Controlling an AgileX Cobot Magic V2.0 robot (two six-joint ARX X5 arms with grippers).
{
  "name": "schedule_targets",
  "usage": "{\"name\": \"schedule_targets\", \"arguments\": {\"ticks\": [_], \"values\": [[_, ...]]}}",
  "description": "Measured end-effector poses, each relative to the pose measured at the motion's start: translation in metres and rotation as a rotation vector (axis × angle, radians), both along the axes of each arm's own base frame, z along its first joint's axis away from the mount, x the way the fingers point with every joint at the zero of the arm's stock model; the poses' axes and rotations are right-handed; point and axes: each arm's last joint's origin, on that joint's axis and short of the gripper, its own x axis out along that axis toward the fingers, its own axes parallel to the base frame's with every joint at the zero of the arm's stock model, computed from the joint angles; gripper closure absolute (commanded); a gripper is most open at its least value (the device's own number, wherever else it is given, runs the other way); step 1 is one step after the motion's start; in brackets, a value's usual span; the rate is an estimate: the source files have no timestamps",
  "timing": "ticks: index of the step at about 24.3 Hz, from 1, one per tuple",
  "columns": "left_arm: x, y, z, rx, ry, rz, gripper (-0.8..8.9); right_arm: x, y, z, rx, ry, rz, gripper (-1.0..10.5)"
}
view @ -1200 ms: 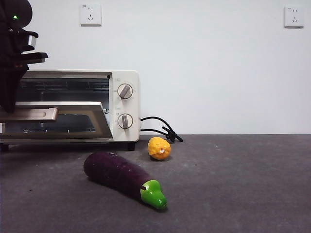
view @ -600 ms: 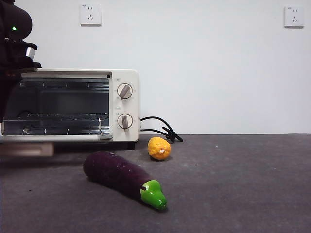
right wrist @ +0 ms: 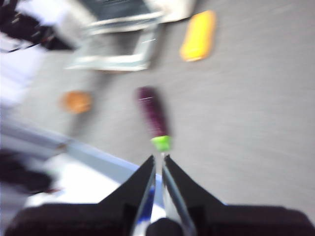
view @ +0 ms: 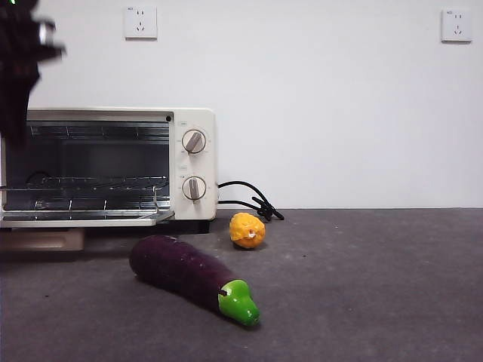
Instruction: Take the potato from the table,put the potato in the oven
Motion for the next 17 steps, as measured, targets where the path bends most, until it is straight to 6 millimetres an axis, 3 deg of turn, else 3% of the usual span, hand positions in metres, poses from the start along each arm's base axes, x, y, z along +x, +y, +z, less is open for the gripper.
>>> {"name": "schedule_targets", "arguments": {"ticks": [3, 6, 9, 14, 17], "values": [[-0.040, 0.001, 0.046, -0.059, -0.177, -0.028, 8.19, 0.025, 0.004, 0.003, 0.171, -0.027, 0.157, 9.1], [-0.090, 0.004, 0.085, -0.062, -0.366, -0.043, 8.19, 0.041, 0.005, 0.006, 0.249, -0.066, 0.223, 7.2], [-0.154, 0.008, 0.117, -0.055, -0.580, -0.066, 8.19, 0.049, 0.009, 0.013, 0.280, -0.100, 0.227, 6.1], [-0.235, 0.013, 0.137, -0.062, -0.825, -0.070, 8.19, 0.066, 0.035, 0.050, 0.344, -0.309, 0.285, 3.0], [-0.257, 0.015, 0.138, -0.065, -0.878, -0.069, 8.19, 0.074, 0.057, 0.070, 0.396, -0.387, 0.329, 1.3]]}}
